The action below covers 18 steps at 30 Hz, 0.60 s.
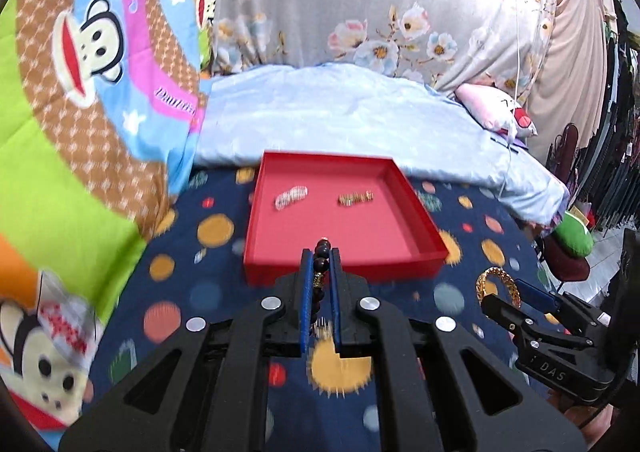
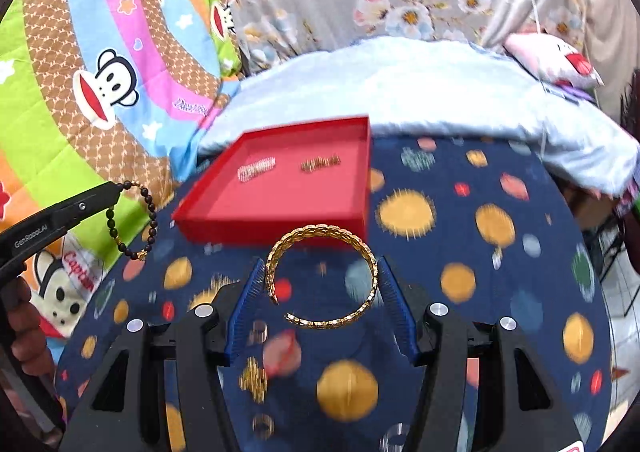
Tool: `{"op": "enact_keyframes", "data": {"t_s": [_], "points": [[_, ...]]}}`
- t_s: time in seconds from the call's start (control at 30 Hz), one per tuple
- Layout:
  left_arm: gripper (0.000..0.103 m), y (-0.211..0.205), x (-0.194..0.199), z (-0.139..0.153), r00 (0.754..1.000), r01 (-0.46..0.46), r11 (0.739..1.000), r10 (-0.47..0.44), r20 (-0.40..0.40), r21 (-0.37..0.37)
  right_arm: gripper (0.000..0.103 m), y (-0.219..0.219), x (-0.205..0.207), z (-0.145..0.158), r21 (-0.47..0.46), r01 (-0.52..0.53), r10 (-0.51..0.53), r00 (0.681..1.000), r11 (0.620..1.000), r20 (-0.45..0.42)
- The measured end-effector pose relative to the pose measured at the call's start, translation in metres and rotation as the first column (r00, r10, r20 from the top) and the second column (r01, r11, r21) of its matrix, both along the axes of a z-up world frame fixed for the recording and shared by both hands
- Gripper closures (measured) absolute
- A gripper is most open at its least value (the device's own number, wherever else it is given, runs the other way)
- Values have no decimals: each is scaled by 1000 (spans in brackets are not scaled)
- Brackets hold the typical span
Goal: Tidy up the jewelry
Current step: 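Lower the bangle and bead bracelet into the red tray and open both tools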
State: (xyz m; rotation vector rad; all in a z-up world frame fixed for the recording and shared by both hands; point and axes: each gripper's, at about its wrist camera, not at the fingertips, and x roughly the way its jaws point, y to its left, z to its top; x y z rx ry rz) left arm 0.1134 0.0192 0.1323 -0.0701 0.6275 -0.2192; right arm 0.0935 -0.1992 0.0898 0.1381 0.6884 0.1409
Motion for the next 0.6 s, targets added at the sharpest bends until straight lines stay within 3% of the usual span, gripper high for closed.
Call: {"op": "enact_keyframes", "data": {"t_s": [0.27, 0.6], "points": [[96, -10, 70, -1, 1000, 5, 1000, -5, 9, 6, 46, 11, 83, 3, 24, -43, 43, 999, 999, -5], [96, -18, 143, -43, 997, 4, 1000, -3, -73, 4, 46, 32, 162, -25, -1, -79, 79, 994, 997, -74]]}}
